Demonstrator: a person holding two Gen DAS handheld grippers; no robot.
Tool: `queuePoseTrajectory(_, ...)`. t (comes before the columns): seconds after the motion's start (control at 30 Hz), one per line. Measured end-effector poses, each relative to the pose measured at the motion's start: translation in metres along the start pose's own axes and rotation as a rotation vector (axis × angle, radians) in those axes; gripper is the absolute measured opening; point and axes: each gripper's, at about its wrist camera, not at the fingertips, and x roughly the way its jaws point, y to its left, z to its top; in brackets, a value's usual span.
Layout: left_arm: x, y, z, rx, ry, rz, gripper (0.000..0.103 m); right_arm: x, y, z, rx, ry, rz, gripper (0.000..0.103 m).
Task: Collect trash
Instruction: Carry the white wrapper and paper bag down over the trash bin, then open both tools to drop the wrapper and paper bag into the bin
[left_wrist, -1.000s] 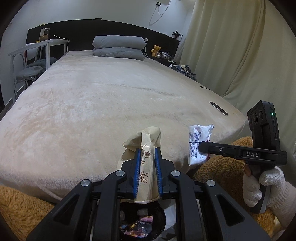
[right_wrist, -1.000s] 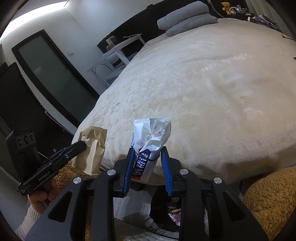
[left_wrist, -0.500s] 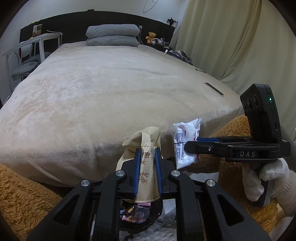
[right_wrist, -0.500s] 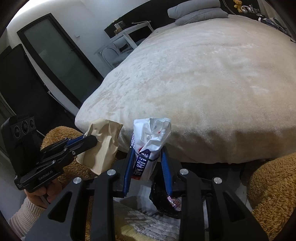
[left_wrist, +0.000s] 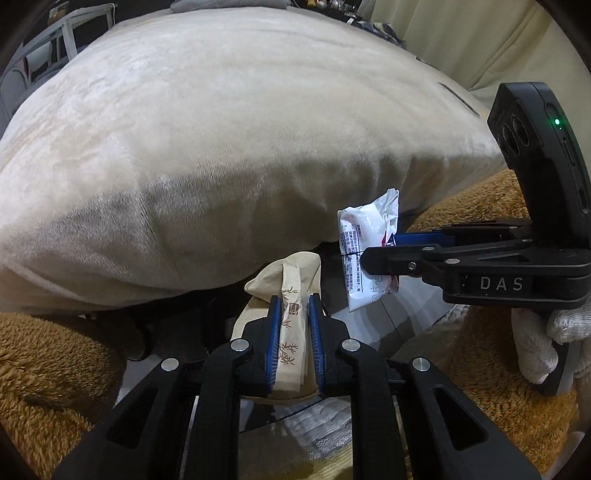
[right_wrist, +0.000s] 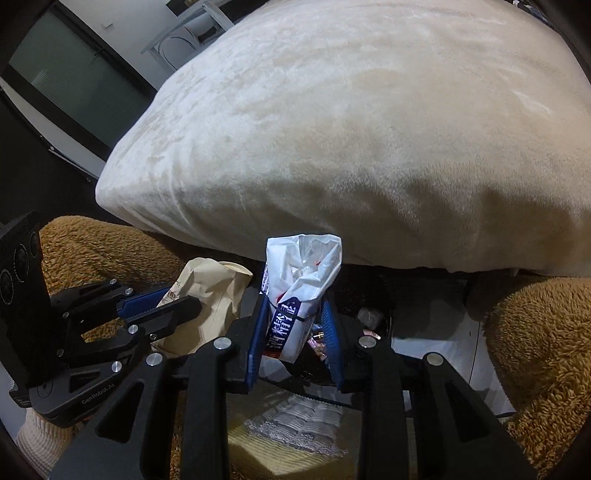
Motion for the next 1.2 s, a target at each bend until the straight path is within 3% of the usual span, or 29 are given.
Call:
queuePoseTrajectory(0.5, 0.07, 0.007, -0.003, -0.056, 0.257, 0.052, 0.015, 0.069, -0.013, -0.003, 0.071, 0.23, -0.098, 0.031)
queuePoseTrajectory(0.77, 0.091, 0.019, -0.002, -0.113, 0.331, 0.073, 0.015, 0.094, -0.022, 0.0, 0.099, 0.287, -0.116, 0.031)
queuePoseTrajectory(1.03, 0.085, 0.024, -0.003, -0.124, 0.342, 0.072, 0.018, 0.094, -0.029, -0.002, 0.107, 0.285, -0.103, 0.032)
queuePoseTrajectory(1.07, 0.084, 0.025, -0.003, -0.126, 0.34, 0.072, 0.022, 0.092, -0.03, -0.003, 0.11, 0.282, -0.095, 0.032)
queuePoseTrajectory(1.13, 0.082, 0.027, -0.003, -0.138, 0.333, 0.086, 0.057, 0.091, -0.033, -0.001, 0.119, 0.276, -0.086, 0.038)
queuePoseTrajectory(1.2, 0.079, 0.031, -0.004, -0.152, 0.323, 0.09, 0.059, 0.089, -0.035, 0.001, 0.127, 0.269, -0.085, 0.044)
